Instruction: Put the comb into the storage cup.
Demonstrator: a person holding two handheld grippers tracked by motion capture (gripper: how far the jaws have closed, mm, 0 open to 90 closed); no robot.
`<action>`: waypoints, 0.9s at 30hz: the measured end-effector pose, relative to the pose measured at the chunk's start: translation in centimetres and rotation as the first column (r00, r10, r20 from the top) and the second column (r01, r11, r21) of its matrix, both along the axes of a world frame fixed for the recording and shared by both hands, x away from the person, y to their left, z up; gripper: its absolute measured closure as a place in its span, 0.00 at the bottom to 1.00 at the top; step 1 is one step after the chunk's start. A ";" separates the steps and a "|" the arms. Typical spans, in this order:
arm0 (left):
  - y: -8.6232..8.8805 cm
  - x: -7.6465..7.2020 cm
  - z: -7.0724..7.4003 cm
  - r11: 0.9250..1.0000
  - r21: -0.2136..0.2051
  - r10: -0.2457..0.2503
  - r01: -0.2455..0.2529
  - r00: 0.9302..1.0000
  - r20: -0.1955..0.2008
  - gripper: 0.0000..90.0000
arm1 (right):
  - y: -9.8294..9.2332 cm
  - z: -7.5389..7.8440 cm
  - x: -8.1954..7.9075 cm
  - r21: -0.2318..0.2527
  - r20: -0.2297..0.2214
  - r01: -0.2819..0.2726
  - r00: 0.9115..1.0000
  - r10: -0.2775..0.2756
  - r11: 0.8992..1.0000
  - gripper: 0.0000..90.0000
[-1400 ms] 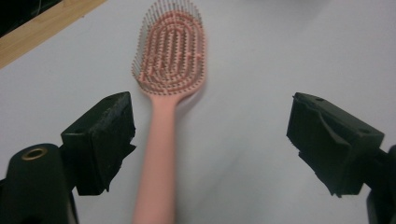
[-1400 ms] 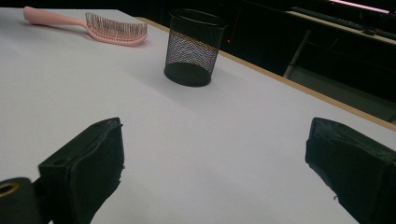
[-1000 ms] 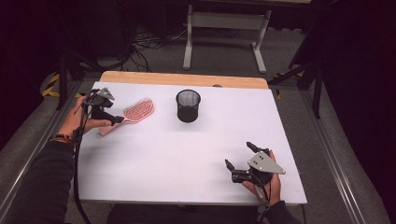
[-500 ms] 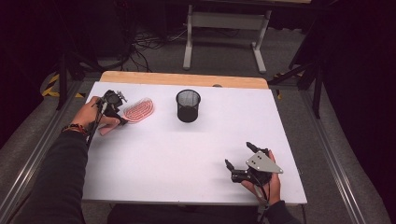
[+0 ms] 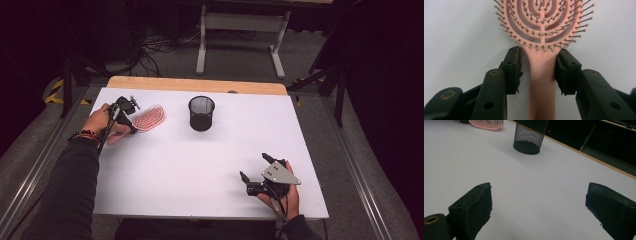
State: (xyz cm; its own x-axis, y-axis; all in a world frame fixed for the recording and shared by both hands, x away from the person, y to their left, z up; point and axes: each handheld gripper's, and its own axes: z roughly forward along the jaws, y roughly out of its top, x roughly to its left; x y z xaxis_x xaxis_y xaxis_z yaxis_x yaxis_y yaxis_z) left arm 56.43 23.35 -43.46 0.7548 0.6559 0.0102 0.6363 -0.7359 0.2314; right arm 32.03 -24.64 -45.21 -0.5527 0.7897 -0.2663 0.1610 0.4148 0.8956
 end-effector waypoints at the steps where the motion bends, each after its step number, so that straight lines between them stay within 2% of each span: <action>1: -0.1 -0.1 0.0 1.000 0.002 0.004 -0.004 1.000 -0.002 0.70 | 0.0 0.0 0.0 -0.001 -0.003 -0.002 1.000 0.002 1.000 0.09; 3: -0.3 -0.2 0.1 1.000 0.011 0.008 -0.008 1.000 -0.002 0.73 | 0.1 0.0 0.0 -0.006 -0.003 -0.010 1.000 0.010 1.000 0.09; 6: -0.3 -0.6 0.0 1.000 0.001 0.018 -0.018 1.000 0.023 0.76 | 0.3 0.0 -0.1 -0.019 -0.005 -0.011 1.000 0.011 1.000 0.09; 9: -0.1 -1.3 -0.2 0.999 -0.018 0.033 -0.032 0.997 0.064 0.77 | 0.3 0.0 -0.1 -0.031 -0.010 -0.014 1.000 0.014 0.999 0.09; 10: 0.0 -1.6 -0.3 0.999 -0.028 0.041 -0.039 0.995 0.086 0.77 | 0.3 0.0 -0.1 -0.031 -0.011 -0.011 1.000 0.011 0.999 0.10; 11: 0.0 -1.6 -0.3 0.999 -0.028 0.041 -0.039 0.995 0.086 0.77 | 0.3 0.0 -0.1 -0.031 -0.011 -0.011 1.000 0.011 0.999 0.10; 15: 0.7 -2.3 -0.5 0.995 -0.078 0.065 -0.056 0.990 0.126 0.78 | 0.5 0.1 -0.2 -0.029 -0.009 -0.015 1.000 0.015 0.999 0.10; 18: 0.5 -2.8 -0.6 0.997 -0.067 0.056 -0.045 0.984 0.168 0.78 | 0.5 0.1 -0.2 -0.030 -0.005 -0.016 1.000 0.016 0.999 0.10; 19: 0.5 -2.8 -0.6 0.997 -0.067 0.056 -0.045 0.984 0.168 0.78 | 0.5 0.1 -0.2 -0.030 -0.005 -0.016 1.000 0.016 0.999 0.10; 22: 0.5 -3.2 -0.6 0.997 -0.070 0.058 -0.044 0.974 0.217 0.78 | 0.5 0.1 -0.2 -0.028 -0.005 -0.011 1.000 0.011 1.000 0.10; 23: 0.6 -3.3 -0.5 0.995 -0.089 0.071 -0.052 0.971 0.226 0.78 | 0.5 0.1 -0.2 -0.026 -0.005 -0.010 1.000 0.010 1.000 0.10; 25: 0.8 -3.7 -0.4 0.995 -0.089 0.076 -0.054 0.960 0.268 0.78 | 0.4 0.1 -0.2 -0.024 -0.002 -0.010 1.000 0.010 1.000 0.10; 27: 1.0 -3.9 -0.3 0.992 -0.110 0.087 -0.056 0.951 0.296 0.78 | 0.4 0.2 -0.2 -0.019 0.000 -0.009 1.000 0.009 1.000 0.10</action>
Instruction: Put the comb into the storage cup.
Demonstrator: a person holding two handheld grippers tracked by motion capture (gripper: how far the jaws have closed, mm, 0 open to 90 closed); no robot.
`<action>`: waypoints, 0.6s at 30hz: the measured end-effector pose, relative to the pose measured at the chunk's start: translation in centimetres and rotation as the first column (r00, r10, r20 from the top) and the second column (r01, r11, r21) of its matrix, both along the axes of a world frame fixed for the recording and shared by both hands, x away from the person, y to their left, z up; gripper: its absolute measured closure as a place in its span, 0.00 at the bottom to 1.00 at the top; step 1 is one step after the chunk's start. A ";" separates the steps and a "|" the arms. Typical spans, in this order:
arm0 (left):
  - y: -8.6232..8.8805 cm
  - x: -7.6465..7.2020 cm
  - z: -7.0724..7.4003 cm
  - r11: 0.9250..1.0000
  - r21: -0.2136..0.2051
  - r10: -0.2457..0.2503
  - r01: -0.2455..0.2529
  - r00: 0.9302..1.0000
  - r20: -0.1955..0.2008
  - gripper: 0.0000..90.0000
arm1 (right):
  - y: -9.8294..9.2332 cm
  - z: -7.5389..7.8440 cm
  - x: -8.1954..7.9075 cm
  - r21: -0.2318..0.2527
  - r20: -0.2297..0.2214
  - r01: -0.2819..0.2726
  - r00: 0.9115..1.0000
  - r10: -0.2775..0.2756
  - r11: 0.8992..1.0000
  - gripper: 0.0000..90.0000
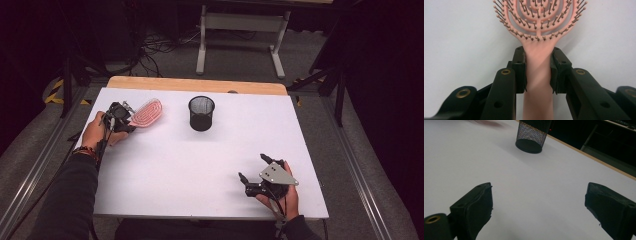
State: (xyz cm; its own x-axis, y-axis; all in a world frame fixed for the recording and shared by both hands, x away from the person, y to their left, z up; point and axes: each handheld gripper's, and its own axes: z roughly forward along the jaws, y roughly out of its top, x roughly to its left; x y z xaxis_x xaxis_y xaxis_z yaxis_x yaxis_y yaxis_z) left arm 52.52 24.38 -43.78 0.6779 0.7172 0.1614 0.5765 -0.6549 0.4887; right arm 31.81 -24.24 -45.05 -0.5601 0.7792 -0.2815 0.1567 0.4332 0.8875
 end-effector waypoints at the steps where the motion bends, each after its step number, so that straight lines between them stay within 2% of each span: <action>1: 0.2 -0.3 0.1 1.000 -0.030 0.007 -0.006 1.000 0.030 0.78 | 0.0 0.0 0.0 -0.001 0.003 0.000 1.000 0.000 1.000 0.10; 3: 0.4 -0.7 0.2 0.998 -0.056 0.018 -0.014 0.998 0.066 0.78 | 0.0 0.0 0.0 0.001 0.003 -0.001 1.000 0.001 1.000 0.10; 4: 0.4 -0.7 0.2 0.998 -0.056 0.018 -0.014 0.998 0.066 0.78 | 0.0 0.0 0.0 0.002 0.003 0.001 1.000 -0.001 1.000 0.10; 5: 0.5 -1.0 0.3 0.998 -0.066 0.023 -0.016 0.995 0.101 0.78 | 0.1 0.0 0.0 0.002 0.003 0.001 1.000 -0.001 1.000 0.10; 6: 0.5 -1.2 0.3 0.997 -0.076 0.028 -0.019 0.993 0.115 0.78 | 0.1 0.0 0.0 0.000 0.004 0.000 1.000 0.000 1.000 0.10; 7: 0.5 -1.2 0.3 0.997 -0.076 0.028 -0.019 0.993 0.115 0.78 | 0.1 0.0 0.0 -0.001 0.003 -0.001 1.000 0.001 1.000 0.10; 8: 0.7 -1.6 0.4 0.995 -0.092 0.039 -0.025 0.987 0.153 0.78 | 0.2 0.0 0.0 -0.003 0.002 -0.002 1.000 0.002 1.000 0.10; 9: 0.7 -1.6 0.4 0.995 -0.092 0.039 -0.025 0.987 0.153 0.78 | 0.2 0.0 0.0 -0.003 0.002 -0.001 1.000 0.001 1.000 0.10; 10: 0.8 -1.8 0.4 0.992 -0.120 0.048 -0.028 0.985 0.165 0.78 | 0.2 0.0 0.0 -0.002 0.001 -0.001 1.000 0.001 1.000 0.10; 13: 1.0 -2.2 0.7 0.987 -0.155 0.064 -0.033 0.977 0.203 0.78 | 0.2 0.0 0.0 -0.003 0.003 0.002 1.000 -0.001 1.000 0.10; 16: 0.9 -2.7 1.0 0.986 -0.168 0.062 -0.023 0.970 0.235 0.78 | 0.2 0.0 0.0 0.001 0.003 0.004 1.000 -0.004 1.000 0.10; 17: 0.9 -2.7 1.0 0.986 -0.168 0.062 -0.023 0.970 0.235 0.78 | 0.1 0.0 0.0 -0.001 0.002 0.002 1.000 -0.002 1.000 0.10; 18: 0.9 -3.0 1.2 0.983 -0.181 0.060 -0.014 0.965 0.255 0.78 | 0.1 -0.1 0.1 -0.004 0.000 0.002 1.000 -0.002 1.000 0.10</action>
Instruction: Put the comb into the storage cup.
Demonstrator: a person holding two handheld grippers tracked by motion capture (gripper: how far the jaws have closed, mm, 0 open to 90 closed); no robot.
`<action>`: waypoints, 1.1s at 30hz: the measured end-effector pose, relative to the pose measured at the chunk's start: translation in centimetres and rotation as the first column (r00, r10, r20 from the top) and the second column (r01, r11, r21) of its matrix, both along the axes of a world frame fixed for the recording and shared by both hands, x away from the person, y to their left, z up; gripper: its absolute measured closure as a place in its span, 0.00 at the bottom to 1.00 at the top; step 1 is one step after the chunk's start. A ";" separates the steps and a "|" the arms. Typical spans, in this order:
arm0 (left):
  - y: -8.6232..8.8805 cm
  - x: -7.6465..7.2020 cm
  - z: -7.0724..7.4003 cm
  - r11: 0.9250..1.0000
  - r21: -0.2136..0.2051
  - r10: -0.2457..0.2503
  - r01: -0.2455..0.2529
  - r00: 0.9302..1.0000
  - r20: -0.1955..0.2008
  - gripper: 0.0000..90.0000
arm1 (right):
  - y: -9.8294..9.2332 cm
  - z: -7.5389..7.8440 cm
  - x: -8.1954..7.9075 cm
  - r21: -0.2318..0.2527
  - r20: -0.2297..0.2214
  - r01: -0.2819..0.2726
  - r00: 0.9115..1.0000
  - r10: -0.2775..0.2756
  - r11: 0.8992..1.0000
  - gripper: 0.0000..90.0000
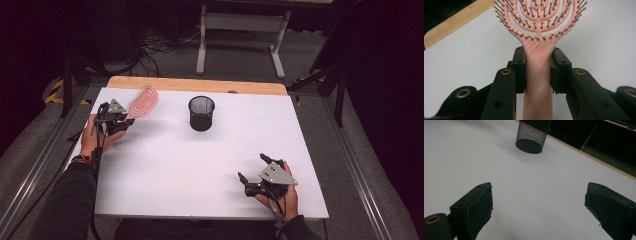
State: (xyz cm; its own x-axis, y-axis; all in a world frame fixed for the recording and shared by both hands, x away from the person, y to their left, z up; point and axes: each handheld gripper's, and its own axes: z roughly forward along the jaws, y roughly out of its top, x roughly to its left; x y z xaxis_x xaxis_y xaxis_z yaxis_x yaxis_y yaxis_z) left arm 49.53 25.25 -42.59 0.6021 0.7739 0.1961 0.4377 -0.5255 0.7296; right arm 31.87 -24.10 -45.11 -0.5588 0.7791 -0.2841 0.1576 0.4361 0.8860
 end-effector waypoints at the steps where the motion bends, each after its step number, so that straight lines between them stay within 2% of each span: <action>1: -0.1 -0.2 0.1 1.000 -0.003 0.002 -0.002 1.000 0.013 0.78 | 0.0 0.0 0.0 -0.002 -0.001 0.003 1.000 -0.003 1.000 0.10; 8: -0.3 -1.3 0.4 0.998 -0.058 -0.015 0.019 0.998 0.066 0.78 | -0.1 -0.2 0.1 0.001 -0.005 0.011 1.000 -0.011 1.000 0.10; 9: -0.3 -1.5 0.4 0.997 -0.078 -0.016 0.022 0.997 0.073 0.78 | -0.1 -0.2 0.1 0.001 -0.005 0.011 1.000 -0.011 1.000 0.10; 10: -0.2 -1.8 0.4 0.994 -0.105 -0.022 0.031 0.996 0.085 0.78 | -0.1 -0.2 0.2 -0.002 -0.005 0.012 1.000 -0.012 1.000 0.10; 12: -0.3 -2.0 0.3 0.992 -0.121 -0.022 0.034 0.995 0.099 0.78 | -0.1 -0.3 0.2 -0.003 -0.008 0.016 1.000 -0.016 1.000 0.10; 13: -0.3 -2.3 0.3 0.989 -0.143 -0.029 0.045 0.993 0.112 0.78 | -0.1 -0.3 0.3 -0.001 -0.006 0.017 1.000 -0.017 1.000 0.10; 17: -0.3 -2.8 0.2 0.983 -0.175 -0.028 0.052 0.990 0.136 0.78 | -0.1 -0.2 0.3 -0.001 -0.002 0.023 1.000 -0.023 1.000 0.10; 20: -0.5 -3.5 0.1 0.974 -0.217 -0.030 0.066 0.986 0.167 0.78 | -0.1 -0.3 0.4 0.000 -0.006 0.025 1.000 -0.025 1.000 0.10; 25: -1.0 -4.2 0.4 0.967 -0.237 -0.038 0.087 0.978 0.206 0.78 | 0.1 -0.3 0.8 -0.001 -0.015 0.021 1.000 -0.021 1.000 0.09; 27: -1.3 -4.6 0.6 0.961 -0.257 -0.045 0.103 0.974 0.223 0.78 | 0.4 0.0 1.0 0.004 -0.002 0.024 1.000 -0.024 1.000 0.09; 28: -1.3 -4.6 0.6 0.961 -0.257 -0.045 0.103 0.974 0.223 0.78 | 0.4 0.0 1.0 0.004 -0.002 0.024 1.000 -0.024 1.000 0.09; 30: -1.7 -4.9 0.7 0.956 -0.273 -0.039 0.107 0.969 0.243 0.78 | 0.5 0.2 1.1 0.011 0.006 0.024 1.000 -0.024 1.000 0.09; 33: -2.1 -5.1 0.7 0.952 -0.283 -0.045 0.118 0.967 0.250 0.78 | 0.8 0.6 1.1 0.014 0.030 0.032 0.999 -0.033 0.999 0.09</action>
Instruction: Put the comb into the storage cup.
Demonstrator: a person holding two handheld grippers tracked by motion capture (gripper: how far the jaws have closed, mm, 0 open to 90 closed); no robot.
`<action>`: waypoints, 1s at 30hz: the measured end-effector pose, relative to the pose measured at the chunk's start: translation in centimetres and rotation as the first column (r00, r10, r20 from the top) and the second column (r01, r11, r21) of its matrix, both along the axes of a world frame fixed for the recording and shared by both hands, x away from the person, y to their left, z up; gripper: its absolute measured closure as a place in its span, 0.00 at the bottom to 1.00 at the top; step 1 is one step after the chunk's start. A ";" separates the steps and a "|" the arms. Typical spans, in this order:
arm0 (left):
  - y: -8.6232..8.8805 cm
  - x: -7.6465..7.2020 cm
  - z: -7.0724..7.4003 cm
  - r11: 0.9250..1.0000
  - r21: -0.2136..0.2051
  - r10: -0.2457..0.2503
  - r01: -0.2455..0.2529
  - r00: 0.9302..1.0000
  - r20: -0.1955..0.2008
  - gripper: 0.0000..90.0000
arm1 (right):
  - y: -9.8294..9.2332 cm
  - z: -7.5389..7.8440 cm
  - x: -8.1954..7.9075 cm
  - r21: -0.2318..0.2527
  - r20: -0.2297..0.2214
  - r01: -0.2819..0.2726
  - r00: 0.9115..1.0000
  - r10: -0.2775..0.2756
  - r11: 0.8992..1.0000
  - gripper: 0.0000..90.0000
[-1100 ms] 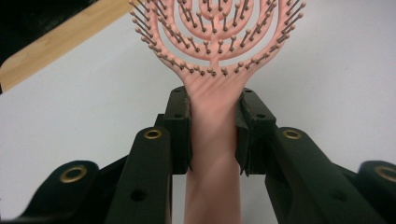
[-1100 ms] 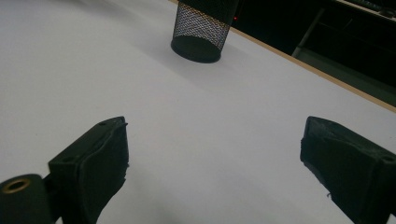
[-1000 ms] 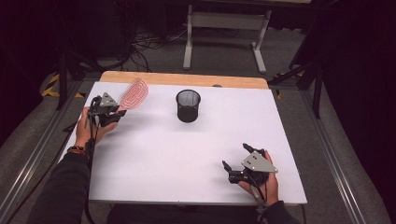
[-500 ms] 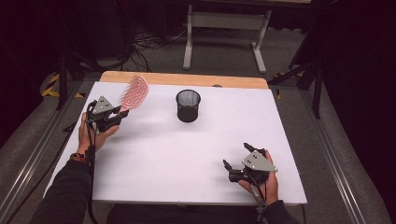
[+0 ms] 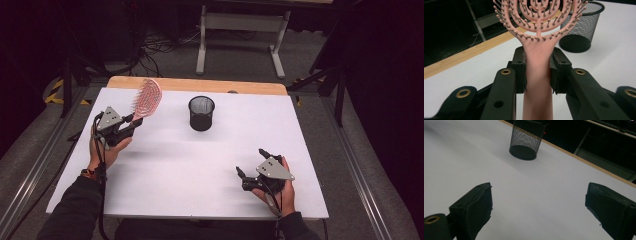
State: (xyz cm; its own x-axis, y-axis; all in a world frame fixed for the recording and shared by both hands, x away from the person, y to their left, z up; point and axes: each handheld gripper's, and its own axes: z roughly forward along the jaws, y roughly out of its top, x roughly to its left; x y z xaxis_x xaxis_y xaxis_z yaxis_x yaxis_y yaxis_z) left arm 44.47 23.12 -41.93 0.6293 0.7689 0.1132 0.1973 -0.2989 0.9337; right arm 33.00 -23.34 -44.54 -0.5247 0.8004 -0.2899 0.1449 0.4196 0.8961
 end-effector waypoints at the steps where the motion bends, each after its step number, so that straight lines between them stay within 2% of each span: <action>1: -0.2 -0.1 0.0 1.000 -0.009 -0.007 0.007 1.000 0.004 0.78 | 0.0 0.1 0.0 0.004 0.008 0.004 1.000 -0.004 1.000 0.09; 3: -0.6 -0.2 0.0 1.000 -0.023 -0.014 0.014 1.000 0.011 0.78 | 0.0 0.3 0.1 0.015 0.014 0.006 1.000 -0.006 1.000 0.09; 11: -2.7 -1.1 0.3 0.997 -0.029 -0.073 0.074 0.996 0.042 0.78 | 0.2 1.3 0.7 0.065 0.026 0.006 1.000 -0.008 0.998 0.09; 15: -4.1 -1.6 0.3 0.993 -0.042 -0.107 0.109 0.993 0.053 0.78 | 0.6 1.9 1.2 0.102 0.034 0.002 0.999 -0.006 0.995 0.09; 19: -5.2 -2.0 0.1 0.986 -0.063 -0.151 0.156 0.986 0.069 0.78 | 1.2 2.5 1.6 0.122 0.047 -0.015 0.999 0.009 0.992 0.09; 28: -7.4 -3.0 -0.5 0.977 -0.099 -0.179 0.187 0.980 0.089 0.78 | 3.0 3.3 2.1 0.161 0.065 -0.050 0.997 0.040 0.986 0.09; 30: -7.8 -3.1 -0.7 0.976 -0.093 -0.188 0.197 0.978 0.088 0.78 | 3.4 3.4 2.2 0.164 0.065 -0.055 0.997 0.045 0.985 0.08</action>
State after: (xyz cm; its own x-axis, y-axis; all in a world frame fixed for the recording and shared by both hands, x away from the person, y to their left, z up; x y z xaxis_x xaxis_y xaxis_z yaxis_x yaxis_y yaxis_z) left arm 41.33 15.28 -42.60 0.7588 0.6441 0.0965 0.0699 -0.2279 0.9712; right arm 35.20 -19.94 -41.13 -0.5509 0.8130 -0.1883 0.0706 0.2703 0.9602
